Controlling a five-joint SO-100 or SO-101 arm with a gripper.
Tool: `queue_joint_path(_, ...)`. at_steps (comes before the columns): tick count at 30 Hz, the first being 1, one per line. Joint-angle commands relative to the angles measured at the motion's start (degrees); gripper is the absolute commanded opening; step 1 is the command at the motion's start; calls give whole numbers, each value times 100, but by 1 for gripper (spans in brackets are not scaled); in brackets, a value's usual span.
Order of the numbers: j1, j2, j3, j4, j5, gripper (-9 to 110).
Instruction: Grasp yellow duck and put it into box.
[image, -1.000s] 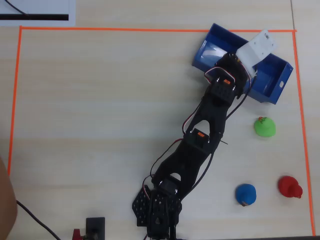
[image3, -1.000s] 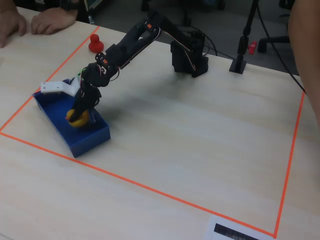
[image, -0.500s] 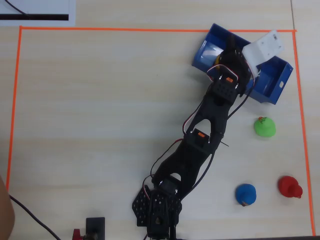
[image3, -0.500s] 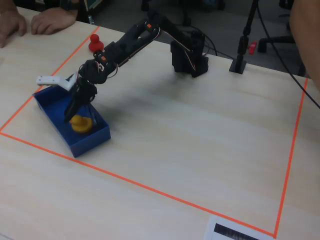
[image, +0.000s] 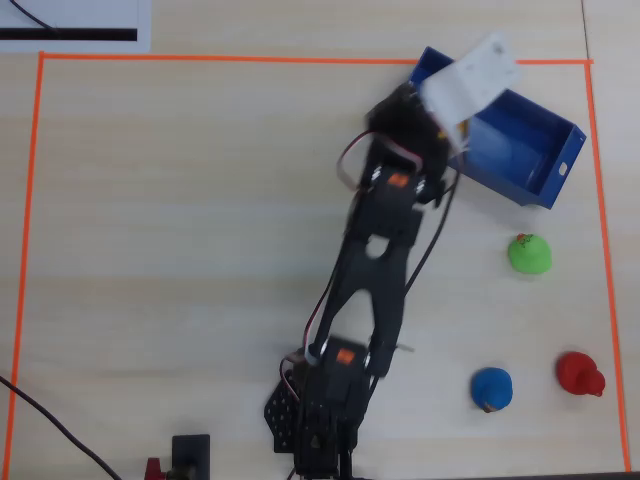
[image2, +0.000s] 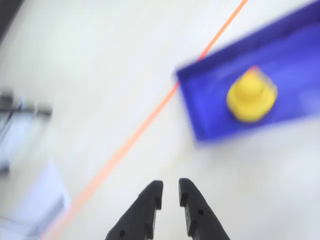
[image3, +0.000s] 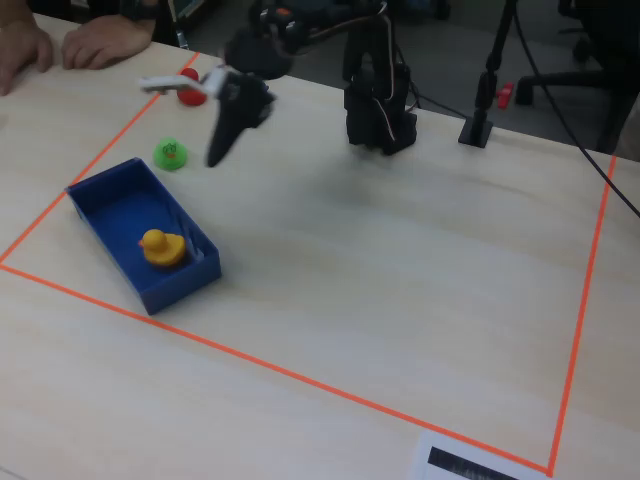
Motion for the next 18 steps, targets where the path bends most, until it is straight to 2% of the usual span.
queue_joint_path(1, -1072, 3050, 2988, 334, -466, 0)
queue_joint_path(8, -2021, 6495, 6240, 1556, -1134, 0)
queue_joint_path(18, -1811, 8534, 8517, 1898, -1995, 0)
